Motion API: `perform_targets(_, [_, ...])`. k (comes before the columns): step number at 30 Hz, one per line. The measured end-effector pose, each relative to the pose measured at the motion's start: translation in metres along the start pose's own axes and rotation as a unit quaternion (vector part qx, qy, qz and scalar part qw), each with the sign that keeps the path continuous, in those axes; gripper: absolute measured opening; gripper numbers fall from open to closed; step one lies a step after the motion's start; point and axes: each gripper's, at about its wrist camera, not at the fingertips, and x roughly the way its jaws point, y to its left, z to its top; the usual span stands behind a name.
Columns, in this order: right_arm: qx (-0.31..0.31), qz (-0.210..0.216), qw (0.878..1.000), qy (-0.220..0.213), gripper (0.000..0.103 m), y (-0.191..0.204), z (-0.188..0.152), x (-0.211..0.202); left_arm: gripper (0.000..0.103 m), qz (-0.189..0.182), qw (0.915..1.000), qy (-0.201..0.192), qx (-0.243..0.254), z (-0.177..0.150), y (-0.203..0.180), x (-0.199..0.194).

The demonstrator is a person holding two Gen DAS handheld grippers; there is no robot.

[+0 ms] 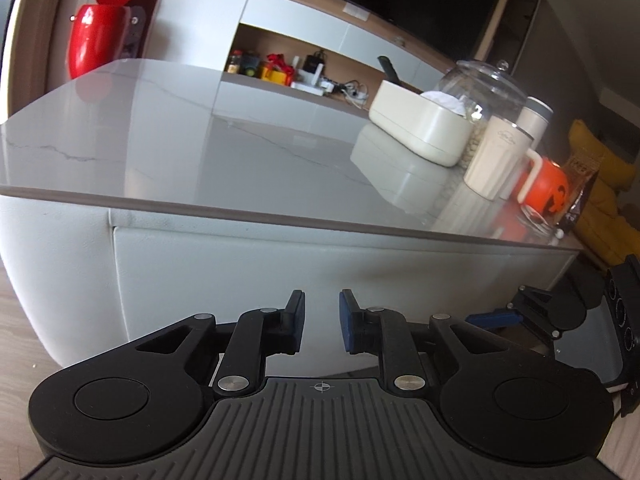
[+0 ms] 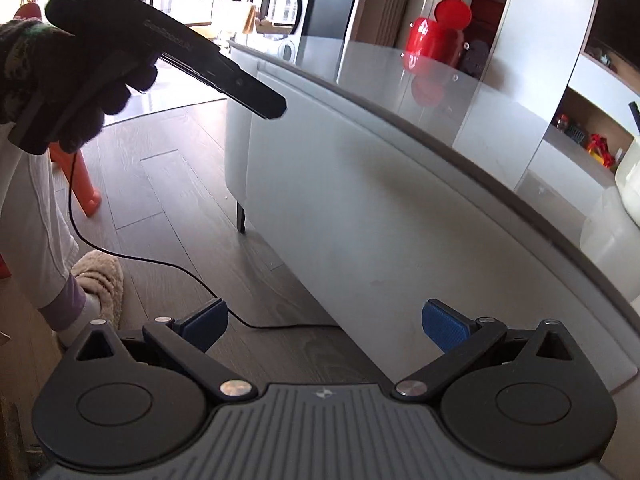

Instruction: Organize objects

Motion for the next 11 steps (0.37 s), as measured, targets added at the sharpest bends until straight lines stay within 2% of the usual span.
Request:
perform_targets(2, [0.032, -0.009, 0.999, 0.012, 0.103, -0.011, -0.001, 0.003, 0.015, 0.023, 0.9993, -0.003, -0.029, 0.000, -0.004, 0.002])
perform_targets(4, [0.069, -0.011, 0.997, 0.015, 0.103, -0.021, -0.002, 0.003, 0.014, 0.053, 0.9959, 0.005, -0.073, 0.001, -0.007, 0.005])
perform_targets(5, [0.087, -0.013, 0.996, 0.016, 0.103, -0.026, -0.003, 0.003, 0.014, 0.080, 0.9933, 0.010, -0.083, 0.001, -0.010, 0.006])
perform_targets(6, [0.098, -0.016, 0.995, 0.017, 0.103, -0.029, -0.003, 0.003, 0.014, 0.121, 0.9893, 0.010, -0.080, 0.000, -0.015, 0.006])
perform_targets(7, [0.105, -0.021, 0.994, 0.017, 0.103, -0.029, -0.003, 0.002, 0.014, 0.161, 0.9846, 0.010, -0.068, -0.001, -0.021, 0.006])
perform_targets(8, [0.109, -0.024, 0.994, 0.017, 0.103, -0.030, -0.006, 0.000, 0.013, 0.183, 0.9815, 0.014, -0.054, -0.002, -0.025, 0.006])
perform_targets(11, [0.119, -0.026, 0.992, 0.019, 0.103, -0.032, -0.006, 0.000, 0.013, 0.180, 0.9823, 0.020, -0.049, -0.003, -0.027, 0.006])
